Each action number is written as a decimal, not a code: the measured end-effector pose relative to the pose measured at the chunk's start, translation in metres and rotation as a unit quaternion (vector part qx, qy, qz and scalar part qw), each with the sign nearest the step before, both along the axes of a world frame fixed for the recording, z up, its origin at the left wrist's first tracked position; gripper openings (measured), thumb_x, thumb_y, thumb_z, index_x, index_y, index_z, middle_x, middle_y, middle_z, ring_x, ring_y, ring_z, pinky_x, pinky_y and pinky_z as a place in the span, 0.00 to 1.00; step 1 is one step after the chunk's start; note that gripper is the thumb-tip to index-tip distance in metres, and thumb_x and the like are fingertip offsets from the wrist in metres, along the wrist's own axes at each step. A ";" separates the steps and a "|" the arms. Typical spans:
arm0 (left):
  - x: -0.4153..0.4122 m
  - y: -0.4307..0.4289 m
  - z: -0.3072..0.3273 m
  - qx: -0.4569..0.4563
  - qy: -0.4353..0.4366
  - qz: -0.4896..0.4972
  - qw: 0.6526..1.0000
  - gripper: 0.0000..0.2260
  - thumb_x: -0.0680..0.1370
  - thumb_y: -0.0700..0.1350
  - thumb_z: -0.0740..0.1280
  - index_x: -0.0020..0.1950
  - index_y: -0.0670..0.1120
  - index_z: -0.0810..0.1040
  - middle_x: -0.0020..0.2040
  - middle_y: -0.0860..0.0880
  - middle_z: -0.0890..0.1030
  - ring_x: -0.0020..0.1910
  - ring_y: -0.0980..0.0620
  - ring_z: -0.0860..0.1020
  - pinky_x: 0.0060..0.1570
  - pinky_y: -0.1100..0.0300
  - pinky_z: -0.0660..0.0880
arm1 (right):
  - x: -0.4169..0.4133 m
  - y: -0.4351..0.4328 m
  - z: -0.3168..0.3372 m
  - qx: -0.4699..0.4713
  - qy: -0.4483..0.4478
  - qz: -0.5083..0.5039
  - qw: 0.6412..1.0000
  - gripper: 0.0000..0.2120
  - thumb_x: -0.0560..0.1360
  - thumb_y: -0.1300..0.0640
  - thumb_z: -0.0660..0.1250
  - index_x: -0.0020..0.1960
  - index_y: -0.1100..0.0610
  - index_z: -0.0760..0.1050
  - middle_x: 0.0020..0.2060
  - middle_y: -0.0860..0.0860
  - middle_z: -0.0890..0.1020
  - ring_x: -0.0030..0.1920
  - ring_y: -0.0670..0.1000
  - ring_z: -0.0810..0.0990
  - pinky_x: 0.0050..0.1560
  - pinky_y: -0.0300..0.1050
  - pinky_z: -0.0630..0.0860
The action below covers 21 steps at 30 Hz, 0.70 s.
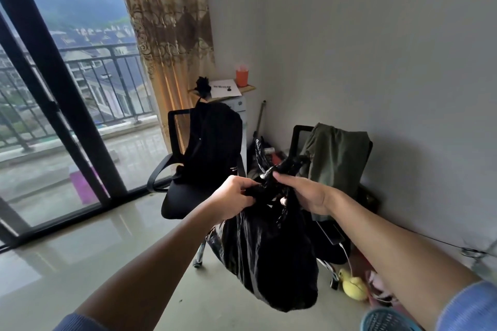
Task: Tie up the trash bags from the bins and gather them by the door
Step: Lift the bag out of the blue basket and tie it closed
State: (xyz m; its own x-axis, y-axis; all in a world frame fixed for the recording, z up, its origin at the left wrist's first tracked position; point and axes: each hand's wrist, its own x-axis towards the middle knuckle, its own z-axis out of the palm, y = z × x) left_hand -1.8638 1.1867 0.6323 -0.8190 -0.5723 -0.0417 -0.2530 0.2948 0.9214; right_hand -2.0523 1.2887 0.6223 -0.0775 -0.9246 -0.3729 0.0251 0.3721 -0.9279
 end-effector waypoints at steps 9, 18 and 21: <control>-0.002 0.011 -0.008 0.057 0.000 0.025 0.998 0.07 0.75 0.34 0.68 0.50 0.41 0.83 0.44 0.43 0.85 0.45 0.47 0.83 0.52 0.54 0.80 | -0.002 -0.008 -0.009 -0.057 0.095 -0.207 0.972 0.12 0.77 0.49 0.65 0.50 0.56 0.81 0.44 0.49 0.85 0.45 0.53 0.83 0.42 0.40 0.75; -0.007 0.008 -0.014 -0.072 0.041 0.208 0.975 0.06 0.70 0.37 0.73 0.42 0.45 0.79 0.39 0.48 0.83 0.35 0.54 0.79 0.36 0.67 0.77 | -0.008 0.003 -0.002 0.102 0.202 -0.005 0.974 0.42 0.58 0.19 0.63 0.64 0.42 0.76 0.51 0.52 0.84 0.48 0.51 0.76 0.68 0.55 0.67; -0.012 0.015 -0.016 -0.182 0.001 0.102 0.978 0.06 0.68 0.37 0.75 0.42 0.43 0.81 0.36 0.52 0.80 0.35 0.57 0.76 0.36 0.73 0.71 | -0.002 -0.002 -0.002 0.121 0.169 0.018 0.978 0.44 0.56 0.17 0.61 0.63 0.41 0.77 0.53 0.52 0.84 0.55 0.51 0.75 0.69 0.61 0.66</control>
